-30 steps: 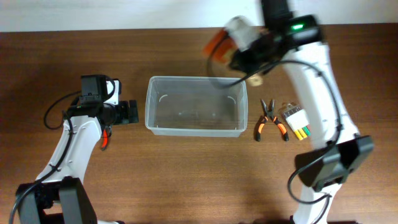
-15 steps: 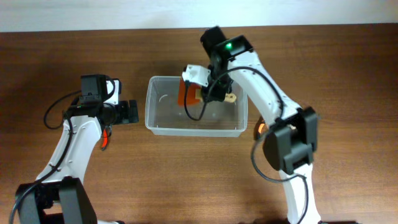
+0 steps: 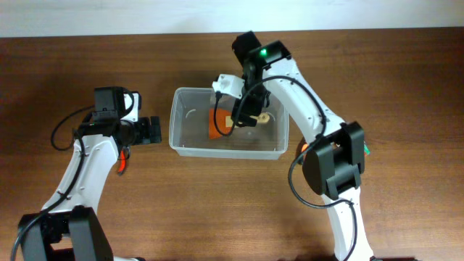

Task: Pack container
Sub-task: 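Carry the scraper with the right gripper and drop it into the container, then move the right gripper to the marker pack and grasp it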

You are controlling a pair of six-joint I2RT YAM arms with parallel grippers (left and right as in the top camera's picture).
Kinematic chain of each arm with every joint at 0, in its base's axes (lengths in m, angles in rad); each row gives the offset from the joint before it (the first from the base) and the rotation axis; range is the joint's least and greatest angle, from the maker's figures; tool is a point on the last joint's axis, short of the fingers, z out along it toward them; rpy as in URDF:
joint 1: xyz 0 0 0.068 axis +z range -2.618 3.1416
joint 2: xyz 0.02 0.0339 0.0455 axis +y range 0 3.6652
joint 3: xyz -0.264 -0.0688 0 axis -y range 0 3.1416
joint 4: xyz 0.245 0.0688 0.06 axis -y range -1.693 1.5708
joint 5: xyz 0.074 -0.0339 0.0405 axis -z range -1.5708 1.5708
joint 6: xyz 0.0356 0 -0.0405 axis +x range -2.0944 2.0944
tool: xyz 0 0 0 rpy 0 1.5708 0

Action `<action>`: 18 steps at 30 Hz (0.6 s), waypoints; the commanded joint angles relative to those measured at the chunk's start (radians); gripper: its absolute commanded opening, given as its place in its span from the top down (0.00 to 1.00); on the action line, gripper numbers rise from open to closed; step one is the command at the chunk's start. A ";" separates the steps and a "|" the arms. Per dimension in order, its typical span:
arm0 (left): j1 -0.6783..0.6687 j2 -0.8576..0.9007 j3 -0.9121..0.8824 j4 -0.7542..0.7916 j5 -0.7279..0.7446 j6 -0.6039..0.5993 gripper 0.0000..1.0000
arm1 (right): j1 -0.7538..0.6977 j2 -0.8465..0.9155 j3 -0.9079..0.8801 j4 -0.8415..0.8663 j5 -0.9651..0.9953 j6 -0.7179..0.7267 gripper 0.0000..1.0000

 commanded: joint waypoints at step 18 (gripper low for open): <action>0.002 0.006 0.018 0.003 -0.007 0.012 0.01 | -0.586 -0.290 0.142 -0.157 0.046 0.624 0.00</action>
